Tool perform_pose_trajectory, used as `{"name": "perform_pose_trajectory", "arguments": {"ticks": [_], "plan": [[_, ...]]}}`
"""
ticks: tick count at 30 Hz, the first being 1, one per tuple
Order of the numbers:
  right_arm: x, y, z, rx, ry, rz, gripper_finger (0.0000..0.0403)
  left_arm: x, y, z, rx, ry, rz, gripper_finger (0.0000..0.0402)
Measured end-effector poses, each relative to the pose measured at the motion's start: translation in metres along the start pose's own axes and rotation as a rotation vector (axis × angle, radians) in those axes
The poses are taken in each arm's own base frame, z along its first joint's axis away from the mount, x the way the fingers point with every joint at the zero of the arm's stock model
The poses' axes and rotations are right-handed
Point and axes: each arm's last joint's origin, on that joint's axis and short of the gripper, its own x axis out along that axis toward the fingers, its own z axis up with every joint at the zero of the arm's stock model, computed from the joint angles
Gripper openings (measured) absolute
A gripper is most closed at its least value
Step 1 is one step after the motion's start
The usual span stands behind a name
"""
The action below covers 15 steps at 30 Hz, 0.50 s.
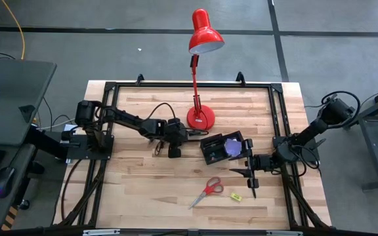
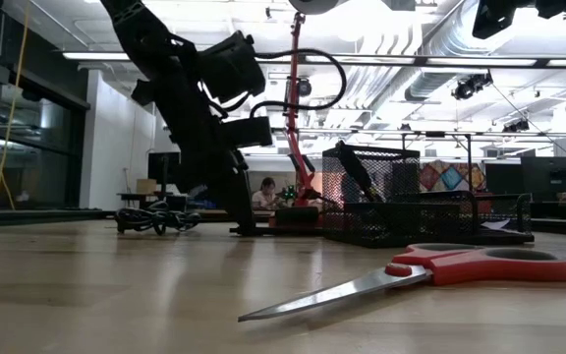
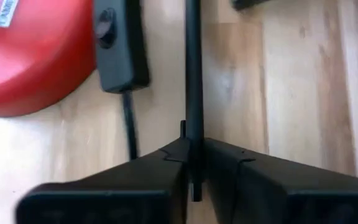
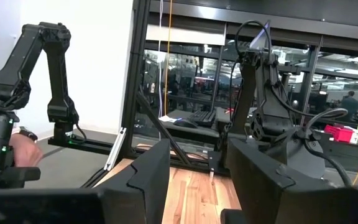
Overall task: Pick and place office supplies into organizer
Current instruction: Put the black pen into the desk organizer
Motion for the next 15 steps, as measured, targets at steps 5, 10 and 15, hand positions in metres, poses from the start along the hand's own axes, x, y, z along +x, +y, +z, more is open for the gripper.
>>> {"name": "perform_pose_trajectory", "arguments": {"ticks": [5,10,15], "plan": [[0.0,0.0,-0.0001,0.0,0.001,0.0,0.0154,-0.0013,0.0013,-0.0003,-0.031,0.008,0.036,0.0023],[0.0,0.0002,-0.0009,-0.004,0.009,0.001,0.0154,-0.0043,0.0031,-0.007,-0.044,0.082,0.1,0.0007],[0.0,-0.0005,-0.002,-0.008,0.027,-0.031,0.0154,-0.0089,0.0008,-0.0065,-0.052,0.081,0.101,0.0007]]}}
